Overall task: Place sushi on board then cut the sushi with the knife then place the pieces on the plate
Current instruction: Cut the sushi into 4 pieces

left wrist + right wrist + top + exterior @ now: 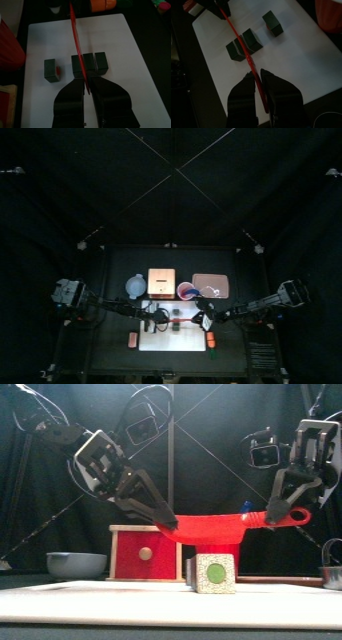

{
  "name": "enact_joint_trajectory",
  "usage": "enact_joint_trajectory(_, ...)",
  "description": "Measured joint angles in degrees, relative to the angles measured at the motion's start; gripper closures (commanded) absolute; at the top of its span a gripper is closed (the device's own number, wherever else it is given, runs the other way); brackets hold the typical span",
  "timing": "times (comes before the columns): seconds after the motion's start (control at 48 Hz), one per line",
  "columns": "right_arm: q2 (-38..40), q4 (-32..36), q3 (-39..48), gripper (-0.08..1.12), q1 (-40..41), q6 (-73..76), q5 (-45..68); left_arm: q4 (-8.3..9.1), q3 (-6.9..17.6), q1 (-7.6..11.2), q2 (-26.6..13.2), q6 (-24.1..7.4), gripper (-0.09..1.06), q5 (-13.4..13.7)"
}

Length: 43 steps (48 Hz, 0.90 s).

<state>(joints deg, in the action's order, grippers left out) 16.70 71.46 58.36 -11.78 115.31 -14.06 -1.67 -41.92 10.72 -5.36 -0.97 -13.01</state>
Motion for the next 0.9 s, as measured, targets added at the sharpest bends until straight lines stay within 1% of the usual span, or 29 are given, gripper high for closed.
enact_joint_trajectory(0.292,-2.90,-0.62,-1.05,0.74,-0.26,0.00,0.00,-0.26,0.00,0.00,-1.58,0.00,0.49,0.00)
enact_joint_trajectory(0.708,-4.04,-1.14,-1.58,0.74,-0.88,0.00,0.09,-0.26,-0.09,0.09,-1.93,0.18,0.49,0.09)
enact_joint_trajectory(0.833,-4.92,-2.02,-1.58,0.74,-1.23,0.00,0.00,-0.53,0.00,0.09,-2.81,0.18,0.49,0.00)
enact_joint_trajectory(0.896,-5.71,-2.37,-1.58,0.74,-1.32,0.00,0.00,-1.05,0.18,0.09,-3.43,0.18,0.49,0.00)
